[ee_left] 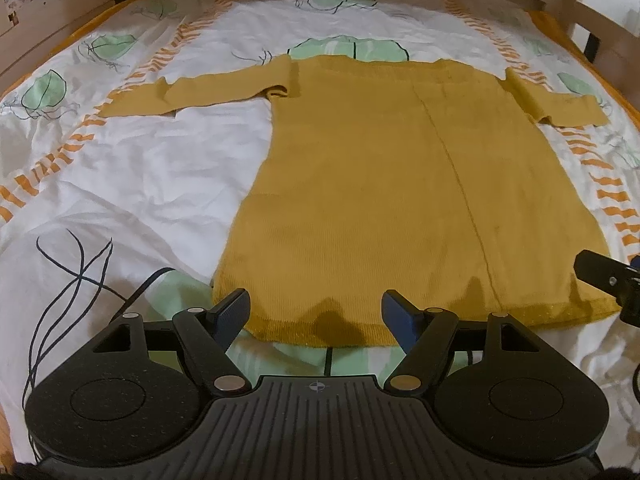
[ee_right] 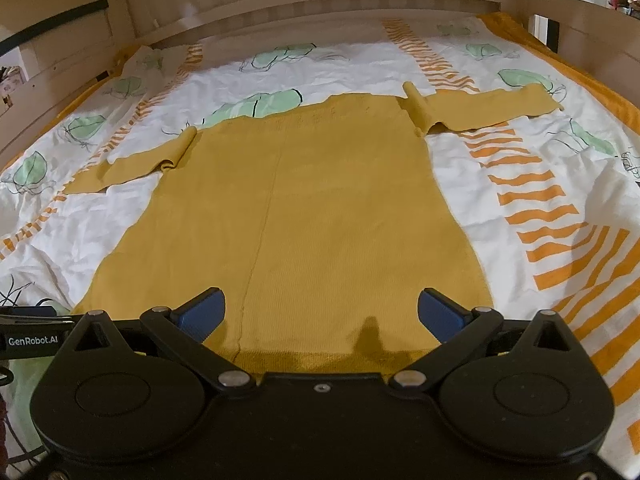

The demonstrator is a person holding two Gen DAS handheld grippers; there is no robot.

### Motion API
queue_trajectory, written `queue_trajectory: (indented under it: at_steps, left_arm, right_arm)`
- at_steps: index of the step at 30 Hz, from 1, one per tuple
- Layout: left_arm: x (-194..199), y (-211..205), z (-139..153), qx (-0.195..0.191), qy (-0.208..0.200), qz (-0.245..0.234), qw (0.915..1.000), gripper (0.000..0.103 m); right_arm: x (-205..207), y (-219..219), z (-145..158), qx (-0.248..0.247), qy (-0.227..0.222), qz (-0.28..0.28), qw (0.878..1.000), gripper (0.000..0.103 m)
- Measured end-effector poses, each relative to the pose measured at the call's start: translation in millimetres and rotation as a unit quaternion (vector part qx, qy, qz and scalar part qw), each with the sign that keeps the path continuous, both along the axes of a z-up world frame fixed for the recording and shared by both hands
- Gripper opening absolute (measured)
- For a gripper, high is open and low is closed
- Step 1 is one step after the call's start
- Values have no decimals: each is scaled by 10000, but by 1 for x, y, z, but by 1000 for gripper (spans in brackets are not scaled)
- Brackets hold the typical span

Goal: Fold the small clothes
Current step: 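Move both grippers over the yellow sweater toward its sleeve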

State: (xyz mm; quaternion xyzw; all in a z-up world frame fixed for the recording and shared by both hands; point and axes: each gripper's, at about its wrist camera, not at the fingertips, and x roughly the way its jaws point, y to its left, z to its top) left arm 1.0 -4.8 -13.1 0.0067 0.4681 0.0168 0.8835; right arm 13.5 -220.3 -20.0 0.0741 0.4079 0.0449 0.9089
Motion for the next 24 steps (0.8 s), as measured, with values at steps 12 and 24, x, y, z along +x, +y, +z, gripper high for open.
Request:
queue_trajectory:
  at_steps: [12, 24]
  left_arm:
    - [1, -3, 0, 12, 50, -10, 10000, 71]
    - [1, -5, -1, -4, 75, -23, 10000, 71]
  right_arm:
    - [1, 2, -1, 7, 19, 20, 10000, 102]
    - [0, 5, -1, -4, 27, 49, 10000, 102]
